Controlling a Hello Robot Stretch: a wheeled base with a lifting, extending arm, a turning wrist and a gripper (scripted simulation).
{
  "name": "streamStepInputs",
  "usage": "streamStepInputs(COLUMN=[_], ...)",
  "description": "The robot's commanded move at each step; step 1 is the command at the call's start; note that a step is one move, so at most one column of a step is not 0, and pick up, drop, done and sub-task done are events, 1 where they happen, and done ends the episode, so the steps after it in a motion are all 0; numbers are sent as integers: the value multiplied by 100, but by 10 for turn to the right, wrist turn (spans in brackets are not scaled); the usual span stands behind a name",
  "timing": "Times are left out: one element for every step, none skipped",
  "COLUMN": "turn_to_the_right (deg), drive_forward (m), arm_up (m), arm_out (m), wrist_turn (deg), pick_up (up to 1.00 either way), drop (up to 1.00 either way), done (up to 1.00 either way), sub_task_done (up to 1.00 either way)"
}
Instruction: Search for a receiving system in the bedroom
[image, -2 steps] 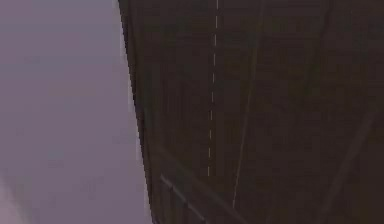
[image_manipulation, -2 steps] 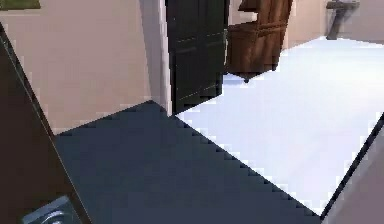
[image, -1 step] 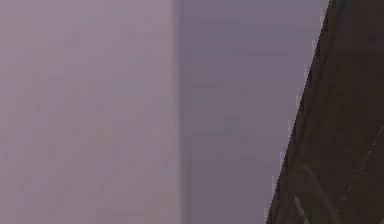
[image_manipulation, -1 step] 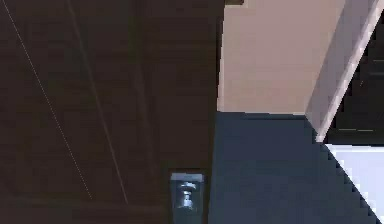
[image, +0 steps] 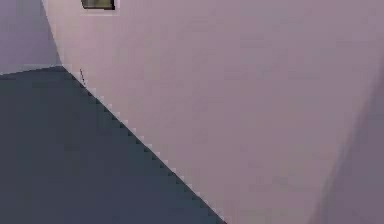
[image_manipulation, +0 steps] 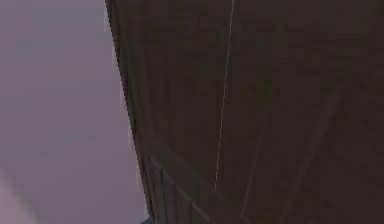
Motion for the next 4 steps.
streamStepInputs(turn_to_the_right=[-390,0,-450,-390], drive_forward=[0,10,0,0], arm_up=[0,0,0,0], arm_out=[0,0,0,0], wrist_turn=[0,0,0,0], pick_up=[0,0,0,0], drop=[0,0,0,0], done=[0,0,0,0], sub_task_done=[0,0,0,0])
